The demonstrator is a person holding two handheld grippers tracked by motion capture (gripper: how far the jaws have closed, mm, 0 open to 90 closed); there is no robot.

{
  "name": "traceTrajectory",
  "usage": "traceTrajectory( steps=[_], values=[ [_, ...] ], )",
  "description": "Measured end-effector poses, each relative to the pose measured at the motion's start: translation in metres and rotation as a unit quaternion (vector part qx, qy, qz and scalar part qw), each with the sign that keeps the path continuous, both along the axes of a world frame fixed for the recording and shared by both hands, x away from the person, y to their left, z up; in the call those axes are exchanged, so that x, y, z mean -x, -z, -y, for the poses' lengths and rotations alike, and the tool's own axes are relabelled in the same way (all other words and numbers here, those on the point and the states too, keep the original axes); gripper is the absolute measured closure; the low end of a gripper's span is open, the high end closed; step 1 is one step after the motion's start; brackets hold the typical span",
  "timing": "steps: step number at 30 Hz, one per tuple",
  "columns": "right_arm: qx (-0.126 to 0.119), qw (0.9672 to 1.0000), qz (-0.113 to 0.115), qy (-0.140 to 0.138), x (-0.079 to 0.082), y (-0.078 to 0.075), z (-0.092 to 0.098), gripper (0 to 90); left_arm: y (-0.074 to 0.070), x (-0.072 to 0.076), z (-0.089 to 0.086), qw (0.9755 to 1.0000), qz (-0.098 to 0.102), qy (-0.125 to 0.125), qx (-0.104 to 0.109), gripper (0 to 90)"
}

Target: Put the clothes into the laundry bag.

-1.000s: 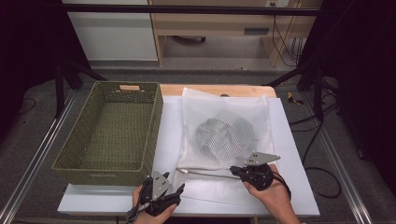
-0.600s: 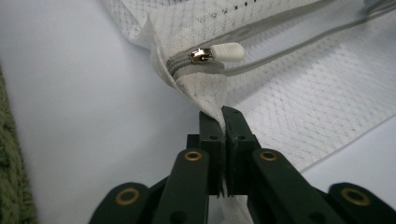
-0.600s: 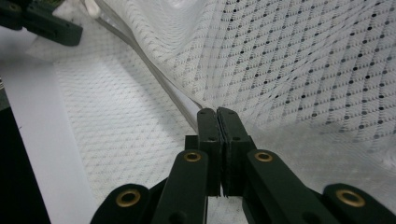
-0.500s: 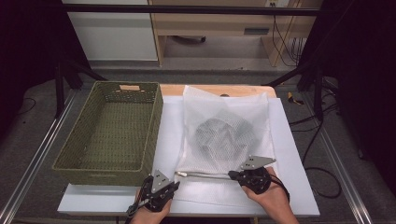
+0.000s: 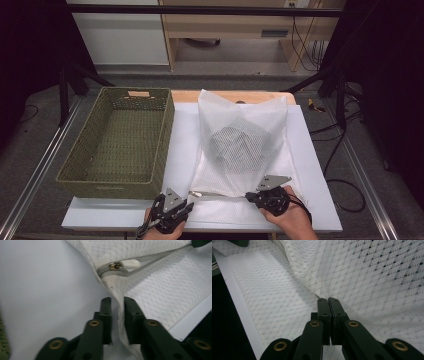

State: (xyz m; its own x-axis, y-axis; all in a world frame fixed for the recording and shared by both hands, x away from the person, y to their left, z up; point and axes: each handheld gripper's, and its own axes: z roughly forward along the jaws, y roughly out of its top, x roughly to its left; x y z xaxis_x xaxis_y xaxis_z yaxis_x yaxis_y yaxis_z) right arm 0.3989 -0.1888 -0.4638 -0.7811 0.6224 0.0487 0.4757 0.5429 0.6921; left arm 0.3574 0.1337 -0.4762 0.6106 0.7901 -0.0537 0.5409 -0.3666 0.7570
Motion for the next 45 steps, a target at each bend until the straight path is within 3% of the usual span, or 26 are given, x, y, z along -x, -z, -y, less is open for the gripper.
traceTrajectory(
  steps=[5,12,16,27,28,33,45],
  values=[
    [-0.001,1.0,0.005,-0.002,-0.001,0.004,0.0,87.7,-0.003,-0.002,-0.002,0.9998,0.013,-0.013,-0.001,46.4],
    [-0.005,0.9999,0.01,0.003,-0.005,0.007,-0.003,84.6,-0.002,-0.006,-0.001,0.9998,0.022,0.002,0.003,33.9],
    [-0.004,0.9999,0.013,0.004,-0.006,0.008,-0.004,79.5,-0.002,-0.007,-0.001,0.9997,0.021,-0.001,0.008,28.5],
    [-0.007,0.9993,0.033,0.014,-0.004,0.006,-0.004,63.5,-0.002,-0.009,-0.004,0.9998,0.015,-0.003,0.012,26.3],
    [-0.008,0.999,0.041,0.016,-0.004,0.004,-0.004,58.1,-0.002,-0.01,-0.005,0.9998,0.015,-0.004,0.01,26.4],
    [-0.015,0.9982,0.056,0.017,-0.002,-0.001,-0.004,49.4,-0.002,-0.009,-0.006,0.9999,0.015,-0.003,0.008,26.1],
    [-0.026,0.9958,0.079,0.039,-0.003,-0.008,-0.004,21.9,-0.001,-0.009,-0.004,0.9998,0.014,0.0,0.01,24.0]
  ],
)
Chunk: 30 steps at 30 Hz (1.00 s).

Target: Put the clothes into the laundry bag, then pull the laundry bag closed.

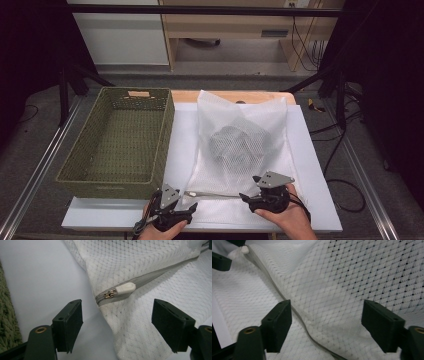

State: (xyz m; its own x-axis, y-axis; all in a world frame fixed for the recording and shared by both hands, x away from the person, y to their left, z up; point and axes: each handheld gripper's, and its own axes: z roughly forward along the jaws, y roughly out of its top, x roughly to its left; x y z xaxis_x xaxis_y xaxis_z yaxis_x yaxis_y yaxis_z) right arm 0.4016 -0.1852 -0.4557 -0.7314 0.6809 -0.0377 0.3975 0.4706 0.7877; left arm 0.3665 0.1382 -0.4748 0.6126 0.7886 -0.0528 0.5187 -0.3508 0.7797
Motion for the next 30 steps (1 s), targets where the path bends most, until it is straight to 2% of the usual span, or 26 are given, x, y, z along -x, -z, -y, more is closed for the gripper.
traceTrajectory(
  steps=[2,5,8,12,17,20,24,29,30],
  values=[
    [-0.008,0.9999,-0.002,0.006,-0.0016,-0.001,0.0002,17.0,0.0,-0.0001,-0.0003,1.0,0.001,-0.001,0.001,23.3],
    [-0.013,0.9998,0.009,0.009,-0.0019,-0.0027,0.0,9.0,0.0002,-0.0001,0.0001,1.0,0.002,-0.004,0.001,21.1],
    [-0.011,0.999,0.026,0.035,-0.0024,-0.0054,-0.0018,7.7,-0.0001,0.0002,0.0001,0.9999,0.002,-0.01,0.005,17.5],
    [-0.013,0.9984,0.036,0.042,-0.0019,-0.0078,-0.0035,5.7,0.0002,0.0017,0.0013,0.9998,0.001,-0.013,0.012,15.0],
    [-0.009,0.9981,0.043,0.042,-0.0006,-0.0083,-0.0031,5.3,0.0,0.0036,0.002,1.0,0.001,-0.005,0.008,15.4],
    [-0.01,0.9981,0.045,0.041,-0.0001,-0.0087,-0.0037,5.2,0.0,0.0039,0.0018,0.9999,0.001,-0.008,0.014,16.2],
    [-0.008,0.9983,0.047,0.033,0.0008,-0.0078,-0.0051,5.2,-0.0002,0.004,0.0003,0.9999,0.0,-0.005,0.011,20.6],
    [-0.009,0.9984,0.048,0.027,0.0019,-0.008,-0.0053,5.3,-0.0011,0.0057,-0.0022,0.9999,-0.001,-0.01,0.007,22.9],
    [-0.009,0.9984,0.049,0.028,0.002,-0.0083,-0.005,5.5,-0.0011,0.006,-0.0027,0.9998,-0.001,-0.013,0.012,23.3]
  ],
)
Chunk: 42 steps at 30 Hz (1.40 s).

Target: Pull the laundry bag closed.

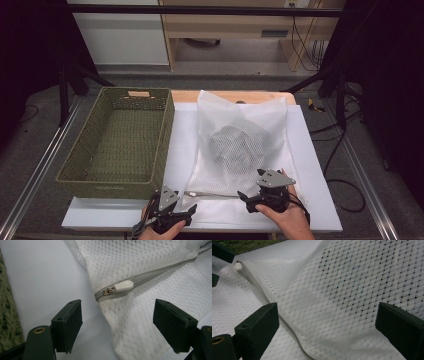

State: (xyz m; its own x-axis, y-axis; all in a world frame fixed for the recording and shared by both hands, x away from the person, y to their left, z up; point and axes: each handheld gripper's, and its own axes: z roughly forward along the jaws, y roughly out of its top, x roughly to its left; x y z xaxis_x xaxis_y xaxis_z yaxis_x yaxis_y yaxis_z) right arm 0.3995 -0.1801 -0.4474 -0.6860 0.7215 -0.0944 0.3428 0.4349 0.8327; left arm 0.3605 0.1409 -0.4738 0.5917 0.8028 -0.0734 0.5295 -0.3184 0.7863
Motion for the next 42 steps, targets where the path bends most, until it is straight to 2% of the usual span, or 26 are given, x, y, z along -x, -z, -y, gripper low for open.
traceTrajectory(
  steps=[9,15,18,24,37,42],
  values=[
    [0.003,1.0,0.0,-0.005,0.001,0.0,-0.005,7.1,0.002,-0.001,-0.005,0.9999,-0.006,-0.004,0.013,29.2],
    [0.005,0.9999,-0.003,-0.011,0.002,0.001,-0.006,7.3,0.003,-0.003,-0.009,0.9998,-0.014,-0.004,0.017,40.7],
    [0.006,0.9999,-0.004,-0.013,0.002,0.002,-0.007,7.4,0.004,-0.004,-0.01,0.9993,-0.022,-0.004,0.029,47.2],
    [0.006,0.9999,-0.006,-0.014,0.001,0.003,-0.007,7.7,0.006,-0.007,-0.01,0.9992,-0.024,0.001,0.033,55.2],
    [0.009,0.9998,-0.009,-0.014,0.001,0.004,-0.008,8.1,0.009,-0.011,-0.009,0.9991,-0.029,0.005,0.03,58.0],
    [0.009,0.9998,-0.009,-0.015,0.001,0.004,-0.008,8.0,0.011,-0.012,-0.01,0.9986,-0.034,0.0,0.04,59.2]
  ],
)
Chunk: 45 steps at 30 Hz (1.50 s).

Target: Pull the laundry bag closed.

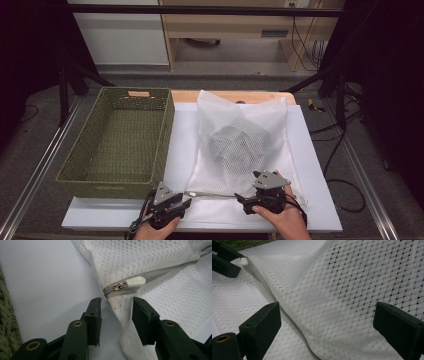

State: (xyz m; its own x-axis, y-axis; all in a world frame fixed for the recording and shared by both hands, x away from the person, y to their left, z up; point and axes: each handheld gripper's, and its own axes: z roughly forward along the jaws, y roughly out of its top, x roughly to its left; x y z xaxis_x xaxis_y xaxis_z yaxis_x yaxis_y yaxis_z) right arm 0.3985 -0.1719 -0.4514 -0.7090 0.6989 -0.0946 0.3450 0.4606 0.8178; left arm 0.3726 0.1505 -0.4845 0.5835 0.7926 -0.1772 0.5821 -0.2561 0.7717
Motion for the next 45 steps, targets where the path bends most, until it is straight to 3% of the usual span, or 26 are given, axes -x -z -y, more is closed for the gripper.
traceTrajectory(
  steps=[7,15,19,26,45],
  values=[
    [0.003,1.0,0.0,0.0,0.0,0.0,0.0,8.1,0.001,-0.002,-0.002,0.9997,-0.013,-0.005,0.021,61.1],
    [0.005,1.0,-0.002,0.0,0.0,0.001,-0.001,8.3,0.002,-0.003,-0.002,0.9995,-0.016,-0.005,0.027,67.2],
    [0.005,1.0,-0.002,-0.001,0.0,0.001,-0.001,8.5,0.002,-0.003,-0.002,0.9995,-0.011,-0.008,0.029,75.2],
    [0.004,1.0,-0.001,-0.003,0.001,0.0,-0.003,9.0,-0.003,0.001,0.001,0.999,0.019,-0.013,0.039,85.1],
    [0.006,0.9996,0.004,-0.026,0.005,-0.005,-0.019,7.3,-0.008,0.003,0.002,0.9988,0.026,-0.012,0.04,87.0]
  ],
)
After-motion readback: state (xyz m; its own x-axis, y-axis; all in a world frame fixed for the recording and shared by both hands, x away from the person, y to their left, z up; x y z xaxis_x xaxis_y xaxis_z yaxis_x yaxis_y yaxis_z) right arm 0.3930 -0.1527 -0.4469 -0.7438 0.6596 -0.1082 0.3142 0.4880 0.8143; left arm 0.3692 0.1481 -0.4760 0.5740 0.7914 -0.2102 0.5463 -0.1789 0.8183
